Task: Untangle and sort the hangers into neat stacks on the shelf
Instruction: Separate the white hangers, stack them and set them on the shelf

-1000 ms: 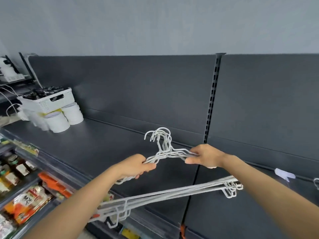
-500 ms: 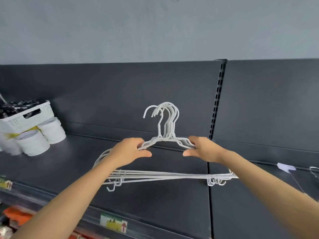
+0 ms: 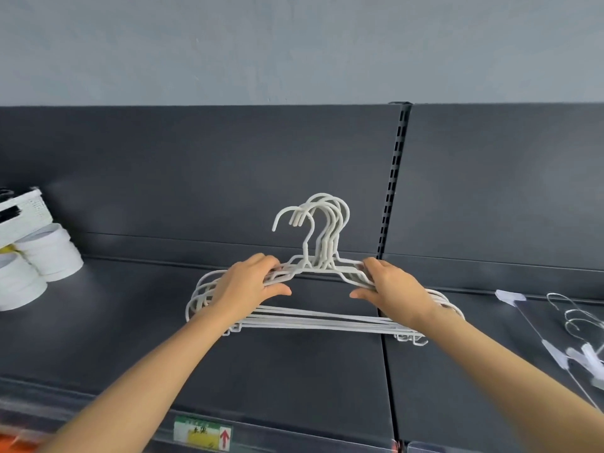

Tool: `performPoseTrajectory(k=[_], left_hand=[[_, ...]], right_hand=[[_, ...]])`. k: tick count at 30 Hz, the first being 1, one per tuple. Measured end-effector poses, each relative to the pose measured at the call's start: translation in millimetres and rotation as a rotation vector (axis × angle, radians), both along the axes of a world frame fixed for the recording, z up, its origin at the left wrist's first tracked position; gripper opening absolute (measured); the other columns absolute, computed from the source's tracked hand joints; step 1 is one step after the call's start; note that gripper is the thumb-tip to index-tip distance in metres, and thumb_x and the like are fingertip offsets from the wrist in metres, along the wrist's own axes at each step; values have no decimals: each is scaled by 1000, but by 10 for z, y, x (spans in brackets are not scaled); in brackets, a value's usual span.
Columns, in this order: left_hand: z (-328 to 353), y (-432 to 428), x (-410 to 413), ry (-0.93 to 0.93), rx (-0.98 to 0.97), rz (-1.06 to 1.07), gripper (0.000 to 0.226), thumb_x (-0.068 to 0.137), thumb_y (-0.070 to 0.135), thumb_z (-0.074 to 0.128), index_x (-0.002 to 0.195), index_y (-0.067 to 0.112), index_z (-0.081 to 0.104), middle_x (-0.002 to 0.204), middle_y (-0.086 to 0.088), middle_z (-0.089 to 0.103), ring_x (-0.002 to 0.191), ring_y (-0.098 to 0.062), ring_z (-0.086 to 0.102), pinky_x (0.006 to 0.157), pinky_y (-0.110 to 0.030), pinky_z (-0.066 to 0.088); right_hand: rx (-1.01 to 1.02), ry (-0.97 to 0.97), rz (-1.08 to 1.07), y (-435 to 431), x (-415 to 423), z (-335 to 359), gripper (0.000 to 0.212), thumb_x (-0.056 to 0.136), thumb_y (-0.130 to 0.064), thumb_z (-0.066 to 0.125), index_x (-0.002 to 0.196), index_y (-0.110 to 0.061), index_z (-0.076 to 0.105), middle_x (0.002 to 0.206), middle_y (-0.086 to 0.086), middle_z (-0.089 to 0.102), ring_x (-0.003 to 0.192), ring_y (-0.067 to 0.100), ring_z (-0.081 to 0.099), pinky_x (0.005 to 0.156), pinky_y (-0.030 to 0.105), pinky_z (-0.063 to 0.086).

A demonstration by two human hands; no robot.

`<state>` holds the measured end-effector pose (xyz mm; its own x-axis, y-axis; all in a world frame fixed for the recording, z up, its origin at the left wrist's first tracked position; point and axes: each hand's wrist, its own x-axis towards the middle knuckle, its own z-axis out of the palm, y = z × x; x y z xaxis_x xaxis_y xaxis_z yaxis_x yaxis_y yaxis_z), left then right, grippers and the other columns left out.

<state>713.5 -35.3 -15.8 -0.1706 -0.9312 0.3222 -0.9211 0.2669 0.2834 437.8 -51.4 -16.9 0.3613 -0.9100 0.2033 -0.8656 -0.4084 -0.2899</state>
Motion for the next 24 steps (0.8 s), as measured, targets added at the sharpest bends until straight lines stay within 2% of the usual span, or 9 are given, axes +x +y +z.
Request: performPoseTrajectory(k=[4, 6, 7, 9, 12, 14, 19, 22, 24], left_hand=[[-75, -27, -70, -35, 67, -1, 63, 72, 65, 63, 119, 24, 53, 107, 12, 53, 93, -17, 56, 77, -30, 45], [-115, -13, -88, -28, 133, 3, 70, 70, 67, 65, 124, 25, 49, 111, 13, 50, 100, -18, 54, 82, -31, 45], [-122, 1, -101, -27, 155, 8, 74, 69, 67, 66, 127, 26, 47, 113, 12, 49, 103, -19, 53, 84, -32, 45], [-93, 41, -160, -61, 175, 7, 86, 68, 68, 67, 137, 25, 39, 124, 10, 47, 116, -22, 48, 93, -33, 42], [-28, 104, -304, -131, 212, -31, 112, 65, 70, 68, 151, 21, 15, 148, 5, 34, 136, -25, 31, 109, -36, 29], [-5, 145, -377, -88, 254, -42, 120, 63, 70, 70, 152, 23, 4, 155, 5, 23, 143, -23, 19, 114, -37, 22], [37, 205, -411, -5, 299, -60, 121, 66, 62, 73, 152, 28, -6, 159, 10, 7, 147, -18, 0, 118, -35, 6], [39, 181, -373, 9, 276, -100, 121, 67, 60, 71, 151, 27, -9, 160, 8, 1, 145, -4, -7, 119, -34, -6], [68, 209, -389, 21, 304, -103, 118, 70, 57, 72, 151, 25, -7, 160, 8, -1, 145, -4, -9, 118, -31, -7]], right_hand=[[11, 10, 4, 65, -75, -17, 54, 81, -52, 64, 113, -14, 43, 98, -10, 44, 82, 14, 45, 68, 25, 36], [20, 0, 16, 85, -89, -40, 64, 80, -52, 65, 125, -15, 40, 112, -5, 53, 95, 18, 53, 75, 26, 40], [25, -15, 18, 89, -90, -67, 72, 79, -52, 66, 132, -16, 35, 123, -2, 54, 107, 20, 54, 83, 29, 43], [19, -36, 13, 109, -72, -122, 88, 76, -57, 66, 142, -17, 24, 134, 1, 50, 120, 21, 48, 98, 38, 41], [-51, 25, 10, 149, -3, -164, 109, 71, -69, 60, 149, -21, 1, 135, 0, 44, 123, 23, 40, 107, 42, 31], [-101, 61, 40, 183, 55, -172, 116, 68, -73, 58, 149, -22, -9, 136, 2, 38, 125, 23, 37, 109, 41, 26], [-125, 54, 52, 202, 98, -153, 120, 67, -73, 60, 148, -22, -13, 150, 4, 21, 137, 25, 25, 112, 43, 23], [-79, 46, 54, 198, 59, -123, 122, 66, -71, 62, 147, -22, -15, 154, 2, 12, 142, 23, 14, 116, 51, 14], [-27, 47, 49, 198, 35, -94, 122, 68, -69, 63, 147, -21, -16, 155, 2, 12, 143, 20, 10, 116, 55, 8]])
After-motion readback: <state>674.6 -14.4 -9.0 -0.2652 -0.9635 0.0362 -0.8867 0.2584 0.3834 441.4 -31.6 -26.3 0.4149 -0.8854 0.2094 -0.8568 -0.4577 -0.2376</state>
